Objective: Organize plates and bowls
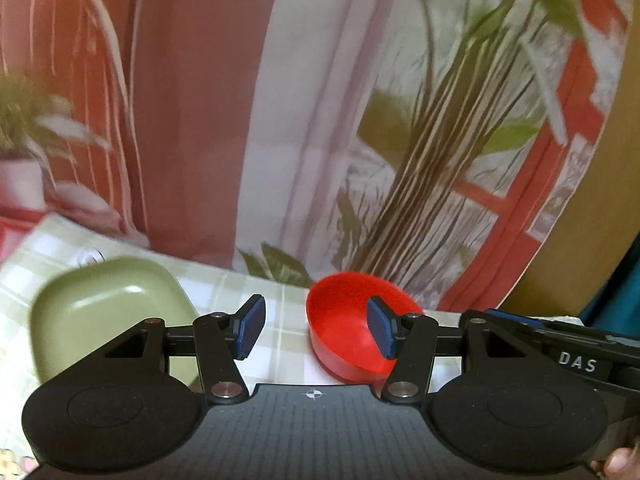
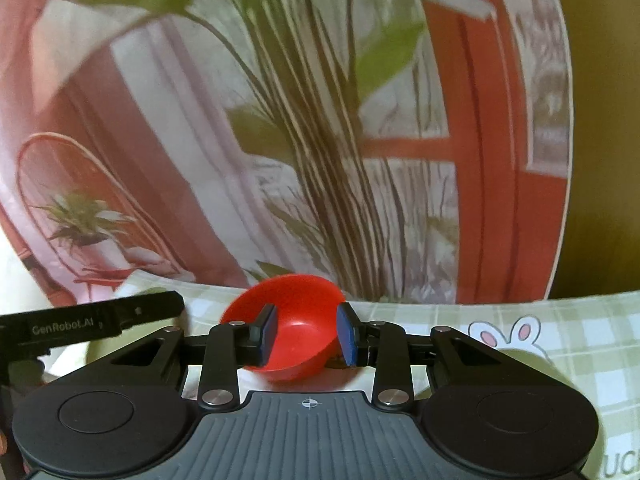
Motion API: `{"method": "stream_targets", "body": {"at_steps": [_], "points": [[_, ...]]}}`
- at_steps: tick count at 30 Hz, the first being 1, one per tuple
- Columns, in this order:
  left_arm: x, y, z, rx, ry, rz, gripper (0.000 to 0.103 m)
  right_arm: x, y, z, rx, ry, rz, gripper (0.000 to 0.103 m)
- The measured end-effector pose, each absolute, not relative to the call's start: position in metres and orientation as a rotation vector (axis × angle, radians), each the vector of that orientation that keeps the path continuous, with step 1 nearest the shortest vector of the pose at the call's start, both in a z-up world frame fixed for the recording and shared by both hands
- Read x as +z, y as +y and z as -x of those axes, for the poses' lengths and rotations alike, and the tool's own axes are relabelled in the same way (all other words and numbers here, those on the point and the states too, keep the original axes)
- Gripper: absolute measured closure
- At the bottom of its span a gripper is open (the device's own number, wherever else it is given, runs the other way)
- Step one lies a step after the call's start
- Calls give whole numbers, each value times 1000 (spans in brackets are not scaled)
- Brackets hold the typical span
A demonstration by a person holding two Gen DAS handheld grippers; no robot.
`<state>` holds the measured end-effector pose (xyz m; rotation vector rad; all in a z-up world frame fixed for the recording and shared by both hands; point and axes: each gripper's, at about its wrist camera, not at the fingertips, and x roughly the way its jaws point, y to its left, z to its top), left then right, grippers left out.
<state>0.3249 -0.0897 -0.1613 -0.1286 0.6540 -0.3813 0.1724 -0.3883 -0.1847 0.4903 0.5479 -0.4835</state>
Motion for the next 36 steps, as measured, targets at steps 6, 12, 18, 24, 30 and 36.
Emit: {"method": "stream_targets", "body": {"at_steps": [6, 12, 18, 24, 30, 36], "points": [[-185, -94, -344, -384, 726, 149, 45, -208, -398, -187, -503, 594, -517, 72], [-193, -97, -353, -388, 754, 169, 46, -220, -403, -194, -499, 612, -551, 73], [-198, -105, -360, -380, 783, 129, 59, -228, -405, -202, -493, 629, -573, 81], [-203, -109, -359, -422, 800, 102, 87, -226, -404, -202, -486, 630, -570, 88], [-196, -106, -351, -428, 811, 102, 87, -219, -398, -196, -482, 628, -576, 88], [-172, -101, -329, -435, 785, 80, 86, -194, -384, -184, -474, 598, -563, 88]]}}
